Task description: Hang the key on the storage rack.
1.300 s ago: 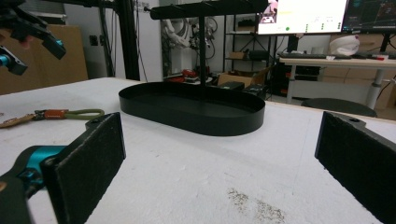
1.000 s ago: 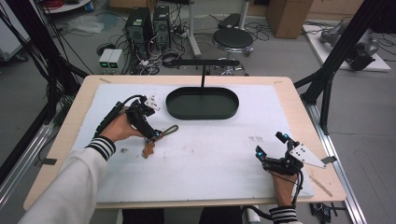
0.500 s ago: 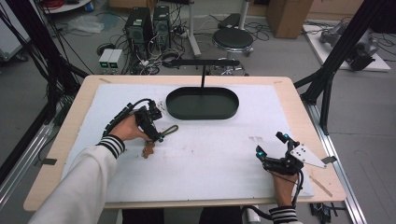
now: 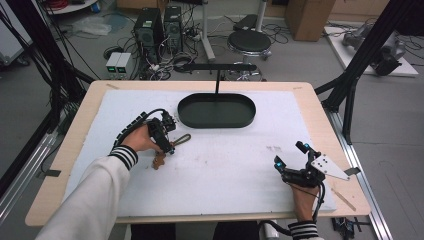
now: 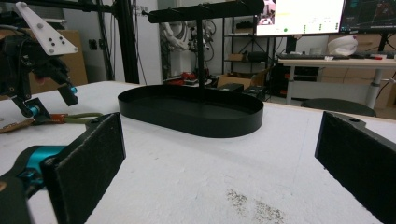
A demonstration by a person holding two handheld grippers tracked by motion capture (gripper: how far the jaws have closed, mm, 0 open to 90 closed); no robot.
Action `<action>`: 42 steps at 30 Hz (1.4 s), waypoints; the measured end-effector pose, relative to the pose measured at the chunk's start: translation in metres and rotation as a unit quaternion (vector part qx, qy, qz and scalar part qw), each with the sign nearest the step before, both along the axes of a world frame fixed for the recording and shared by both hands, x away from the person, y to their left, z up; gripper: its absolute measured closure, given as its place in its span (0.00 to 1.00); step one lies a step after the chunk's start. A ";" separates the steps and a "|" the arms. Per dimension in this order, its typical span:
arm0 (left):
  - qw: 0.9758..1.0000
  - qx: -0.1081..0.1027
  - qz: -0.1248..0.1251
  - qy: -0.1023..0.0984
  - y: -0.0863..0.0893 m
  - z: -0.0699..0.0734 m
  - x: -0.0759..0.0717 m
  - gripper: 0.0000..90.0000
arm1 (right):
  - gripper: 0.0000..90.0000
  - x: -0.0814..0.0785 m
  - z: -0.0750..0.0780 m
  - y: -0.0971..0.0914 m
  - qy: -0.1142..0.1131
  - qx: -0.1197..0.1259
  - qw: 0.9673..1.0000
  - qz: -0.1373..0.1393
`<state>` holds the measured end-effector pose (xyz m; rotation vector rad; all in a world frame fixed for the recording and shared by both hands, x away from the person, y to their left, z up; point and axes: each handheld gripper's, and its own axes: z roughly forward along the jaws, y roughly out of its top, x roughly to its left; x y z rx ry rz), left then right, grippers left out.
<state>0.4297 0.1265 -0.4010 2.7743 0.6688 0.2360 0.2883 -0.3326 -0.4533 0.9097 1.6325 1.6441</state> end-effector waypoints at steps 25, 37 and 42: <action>0.999 0.024 0.005 0.024 -0.007 -0.002 -0.003 0.80 | 0.01 0.000 0.000 0.000 0.003 0.005 1.000 0.001; 1.000 0.001 0.004 -0.013 -0.002 0.010 -0.005 0.82 | 0.01 0.000 0.000 -0.001 0.000 0.004 1.000 -0.001; 0.999 -0.019 0.007 -0.036 0.002 0.018 -0.005 0.82 | 0.01 0.000 0.000 0.000 0.002 0.005 1.000 0.000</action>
